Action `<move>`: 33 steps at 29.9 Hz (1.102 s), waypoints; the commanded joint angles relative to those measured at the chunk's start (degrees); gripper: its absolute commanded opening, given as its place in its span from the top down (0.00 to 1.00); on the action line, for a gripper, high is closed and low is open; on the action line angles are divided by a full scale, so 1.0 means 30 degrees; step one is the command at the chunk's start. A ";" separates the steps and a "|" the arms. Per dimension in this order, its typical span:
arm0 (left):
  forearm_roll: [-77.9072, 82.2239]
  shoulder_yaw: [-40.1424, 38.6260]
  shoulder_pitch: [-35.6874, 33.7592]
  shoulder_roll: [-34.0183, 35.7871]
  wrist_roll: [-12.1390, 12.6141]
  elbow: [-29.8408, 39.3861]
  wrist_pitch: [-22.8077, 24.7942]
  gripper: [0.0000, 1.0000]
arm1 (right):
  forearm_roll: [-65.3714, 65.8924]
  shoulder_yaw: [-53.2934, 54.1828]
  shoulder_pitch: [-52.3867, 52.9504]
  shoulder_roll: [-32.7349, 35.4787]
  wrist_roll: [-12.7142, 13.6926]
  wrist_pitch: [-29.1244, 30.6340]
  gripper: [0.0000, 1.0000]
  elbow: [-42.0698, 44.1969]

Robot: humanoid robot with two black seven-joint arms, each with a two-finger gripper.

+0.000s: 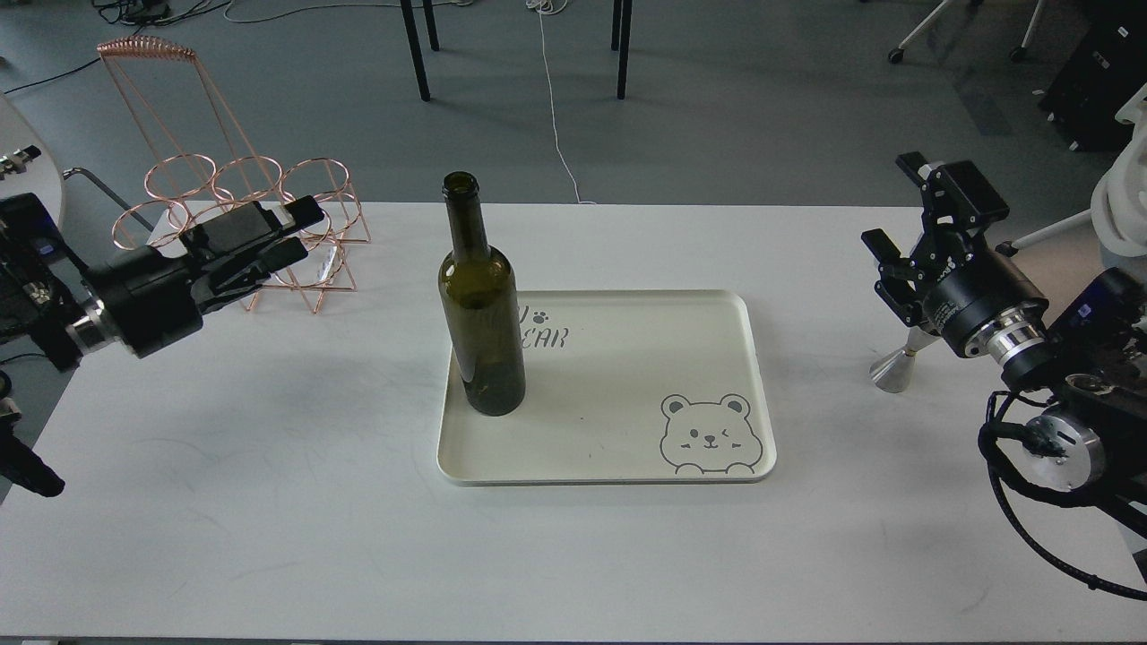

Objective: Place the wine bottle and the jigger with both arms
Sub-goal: 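Reach the left gripper to the bottle neck and grasp it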

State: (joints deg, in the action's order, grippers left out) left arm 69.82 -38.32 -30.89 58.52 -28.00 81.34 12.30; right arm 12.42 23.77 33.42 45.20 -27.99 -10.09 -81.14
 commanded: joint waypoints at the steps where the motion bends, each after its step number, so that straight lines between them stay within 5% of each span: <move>1: 0.4401 0.0000 -0.0952 -0.0082 0.0001 0.1095 -0.2103 0.01 | -0.0067 -0.0041 -0.0444 -0.0095 -0.0002 0.0518 0.01 0.0093; 10: 0.8188 0.0321 -0.3473 -0.1664 0.0001 0.2212 -0.2518 0.01 | -0.0038 -0.0012 -0.0767 -0.0066 -0.0002 0.0842 0.01 0.0093; 27: 1.3376 0.0410 -0.3767 -0.5795 0.0001 0.1042 -0.2547 0.01 | -0.0038 0.0076 -0.0885 -0.0008 -0.0002 0.0784 0.01 0.0093; 31: 1.4723 0.0527 -0.4060 -0.6527 0.0001 0.0514 -0.2547 0.07 | -0.0038 0.0076 -0.0914 -0.0037 -0.0002 0.0754 0.01 0.0093; 33: 1.4901 0.0527 -0.4060 -0.6733 0.0001 0.0339 -0.2547 0.20 | -0.0038 0.0105 -0.0914 -0.0008 -0.0002 0.0725 0.01 0.0063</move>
State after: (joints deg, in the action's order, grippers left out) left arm 113.23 -36.84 -42.92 39.36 -28.00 83.20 4.66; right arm 12.31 24.00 30.70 45.16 -28.00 -7.84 -80.86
